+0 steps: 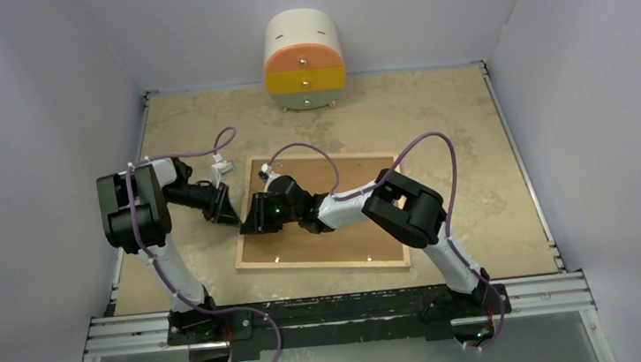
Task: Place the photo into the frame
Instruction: Install the photo frame at the center of the board.
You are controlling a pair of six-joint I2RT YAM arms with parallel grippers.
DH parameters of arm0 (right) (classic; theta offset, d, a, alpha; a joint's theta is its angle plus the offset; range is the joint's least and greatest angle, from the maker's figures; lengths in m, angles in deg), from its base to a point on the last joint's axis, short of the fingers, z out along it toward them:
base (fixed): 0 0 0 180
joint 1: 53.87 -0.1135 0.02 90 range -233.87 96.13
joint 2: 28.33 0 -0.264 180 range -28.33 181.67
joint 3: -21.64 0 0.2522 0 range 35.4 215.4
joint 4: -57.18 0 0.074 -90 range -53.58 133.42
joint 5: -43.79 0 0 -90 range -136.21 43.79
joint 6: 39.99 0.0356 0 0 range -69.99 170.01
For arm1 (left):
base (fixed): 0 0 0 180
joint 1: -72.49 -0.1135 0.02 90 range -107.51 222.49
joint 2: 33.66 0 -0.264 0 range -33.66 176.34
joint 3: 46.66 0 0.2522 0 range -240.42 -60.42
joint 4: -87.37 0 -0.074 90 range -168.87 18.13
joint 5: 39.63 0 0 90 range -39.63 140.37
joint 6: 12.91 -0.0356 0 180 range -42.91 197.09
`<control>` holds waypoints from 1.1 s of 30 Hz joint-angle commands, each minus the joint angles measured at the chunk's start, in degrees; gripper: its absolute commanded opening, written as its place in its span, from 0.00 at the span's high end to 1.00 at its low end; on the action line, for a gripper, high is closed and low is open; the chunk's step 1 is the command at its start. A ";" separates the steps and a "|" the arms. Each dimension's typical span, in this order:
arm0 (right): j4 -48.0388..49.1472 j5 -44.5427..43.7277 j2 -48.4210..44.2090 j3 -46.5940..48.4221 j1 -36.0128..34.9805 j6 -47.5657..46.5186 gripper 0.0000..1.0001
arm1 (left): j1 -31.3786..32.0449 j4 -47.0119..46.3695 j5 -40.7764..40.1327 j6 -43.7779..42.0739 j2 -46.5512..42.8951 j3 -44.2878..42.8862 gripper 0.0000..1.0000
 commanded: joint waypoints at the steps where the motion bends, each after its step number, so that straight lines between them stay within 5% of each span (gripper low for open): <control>1: -3.49 -7.28 1.79 0.91 0.48 -2.75 0.68 | 0.41 -3.00 -3.31 -4.87 -0.60 1.65 0.81; 23: -1.30 -7.48 0.43 0.97 0.52 -3.54 0.72 | 0.37 0.02 -3.46 -8.72 -1.02 2.72 0.81; 27: 0.41 -3.88 -6.54 -3.46 2.02 -2.33 0.62 | -0.29 1.72 -4.50 -9.12 -1.47 -0.23 0.81; 33: -1.52 -5.10 -22.43 -16.76 10.25 -1.96 0.28 | -0.93 1.94 -7.49 -10.08 -4.05 -1.55 0.79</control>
